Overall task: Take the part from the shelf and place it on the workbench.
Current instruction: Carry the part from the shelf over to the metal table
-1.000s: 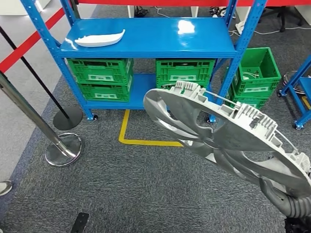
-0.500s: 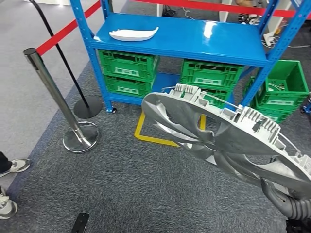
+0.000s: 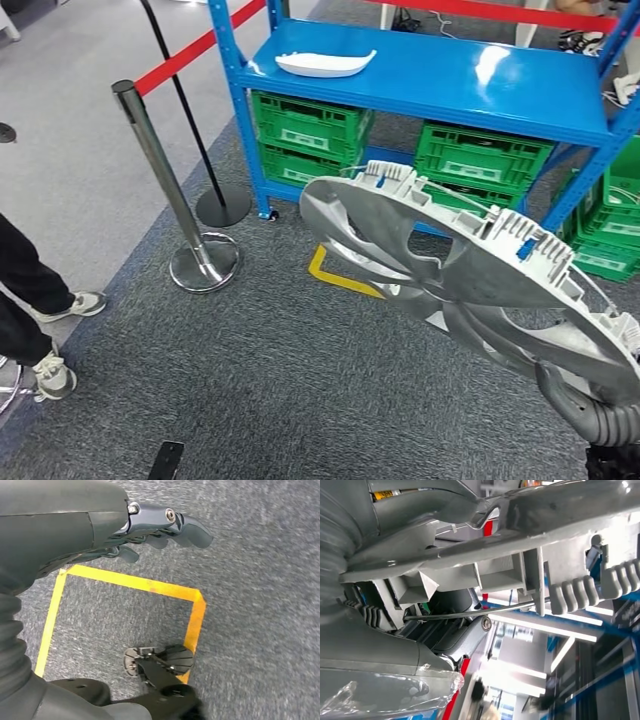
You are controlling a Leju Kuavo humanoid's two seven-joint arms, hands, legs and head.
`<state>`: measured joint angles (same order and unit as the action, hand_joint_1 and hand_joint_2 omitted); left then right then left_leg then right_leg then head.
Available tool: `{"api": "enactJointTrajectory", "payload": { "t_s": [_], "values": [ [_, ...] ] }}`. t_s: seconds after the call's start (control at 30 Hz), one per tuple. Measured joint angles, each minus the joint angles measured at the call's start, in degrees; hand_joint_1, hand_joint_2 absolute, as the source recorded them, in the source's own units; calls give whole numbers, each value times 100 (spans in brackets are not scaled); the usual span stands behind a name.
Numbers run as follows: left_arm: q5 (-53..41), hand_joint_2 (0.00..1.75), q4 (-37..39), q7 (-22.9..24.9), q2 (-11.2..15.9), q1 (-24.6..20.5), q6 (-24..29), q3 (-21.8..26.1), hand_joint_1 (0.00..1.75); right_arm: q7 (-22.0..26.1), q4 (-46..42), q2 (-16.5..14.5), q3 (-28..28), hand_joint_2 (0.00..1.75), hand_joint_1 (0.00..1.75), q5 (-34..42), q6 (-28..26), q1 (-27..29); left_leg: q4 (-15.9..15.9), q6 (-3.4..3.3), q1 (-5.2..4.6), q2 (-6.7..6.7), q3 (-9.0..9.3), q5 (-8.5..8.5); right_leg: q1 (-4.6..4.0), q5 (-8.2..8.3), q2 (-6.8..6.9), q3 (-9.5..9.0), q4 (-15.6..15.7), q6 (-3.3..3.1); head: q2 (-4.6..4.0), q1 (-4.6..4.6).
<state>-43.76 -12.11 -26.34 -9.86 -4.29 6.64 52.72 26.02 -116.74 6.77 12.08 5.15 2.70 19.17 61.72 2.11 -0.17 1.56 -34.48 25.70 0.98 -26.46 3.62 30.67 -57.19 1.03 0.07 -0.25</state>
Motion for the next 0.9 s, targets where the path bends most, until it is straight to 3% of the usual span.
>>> {"api": "enactJointTrajectory", "payload": {
  "t_s": [0.07,0.17,0.23,0.3,0.33,0.37,0.4,0.47,0.53,0.6,0.67,0.73,0.8,0.87,0.9],
  "values": [
    [-21,175,0,15,-6,-18,145,0,0,7,-1,-1,7,175,175,-13,7,1,-509,-71,-29,158,243,-123,-35,-2,90,13,-14,51,0,4],
    [-90,175,0,17,-29,-6,538,0,0,20,-18,-1,38,175,175,-36,9,5,-591,-204,-46,59,216,-134,-39,-18,190,24,-20,152,0,17],
    [-105,175,0,7,-47,-1,738,2,0,36,-57,-1,97,175,175,-37,11,23,-609,-288,-27,-41,205,-168,-21,-215,3,133,-278,205,0,29],
    [-104,175,0,-15,-71,-12,800,4,0,50,-91,-1,174,175,175,-28,12,52,-613,-339,-18,-145,191,-187,-19,-612,-263,456,-1016,218,0,48],
    [-104,175,0,-23,-85,-16,801,4,0,53,-99,-1,209,175,175,-24,12,69,-612,-349,-21,-203,183,-194,-22,-775,-323,640,-1418,216,0,53],
    [-104,175,0,-28,-98,-15,798,5,0,54,-104,-1,238,175,175,-22,12,82,-610,-353,-24,-263,179,-199,-25,-845,-348,768,-1684,214,0,54],
    [-104,175,0,-28,-107,-13,796,5,0,54,-108,-1,262,175,175,-22,13,91,-606,-353,-24,-325,177,-204,-25,-794,-355,794,-1725,212,0,54],
    [-105,175,0,-28,-119,-16,790,7,0,54,-123,-1,298,175,175,-22,12,96,-586,-337,-13,-457,178,-209,-6,-407,-415,508,-1114,215,0,55],
    [-106,175,0,-28,-128,-32,786,7,0,55,-145,-1,327,175,175,-20,12,95,-534,-290,-15,-584,150,-209,30,-139,-610,139,-360,228,0,53],
    [-107,175,0,-28,-133,-40,786,7,0,56,-157,-1,358,175,175,-20,13,95,-497,-220,-16,-686,84,-233,34,-119,-707,21,-122,205,0,51],
    [-107,175,0,-28,-133,-23,788,7,0,57,-162,-1,379,175,175,-20,13,92,-489,-155,2,-749,29,-261,26,-87,-617,38,-134,143,0,52],
    [-107,175,0,-28,-136,-15,788,7,0,57,-174,-2,386,175,175,-19,14,93,-289,-94,-5,-592,-82,-114,39,-61,-508,55,-134,71,0,20],
    [-107,175,0,-28,-143,-29,786,7,0,59,-189,-3,392,175,175,-20,14,98,356,-36,-9,-327,-379,257,38,-52,-387,71,-130,24,0,-16],
    [-113,175,0,-20,-144,-36,777,7,0,71,-192,-3,397,175,175,-50,5,97,1061,-6,6,-229,-696,538,28,-49,-260,91,-130,13,0,-21],
    [-116,175,0,-11,-145,-35,773,7,0,84,-192,-3,397,175,175,-83,-4,93,1191,-5,10,-219,-742,541,24,-49,-197,95,-131,11,0,-22]
  ]
}}
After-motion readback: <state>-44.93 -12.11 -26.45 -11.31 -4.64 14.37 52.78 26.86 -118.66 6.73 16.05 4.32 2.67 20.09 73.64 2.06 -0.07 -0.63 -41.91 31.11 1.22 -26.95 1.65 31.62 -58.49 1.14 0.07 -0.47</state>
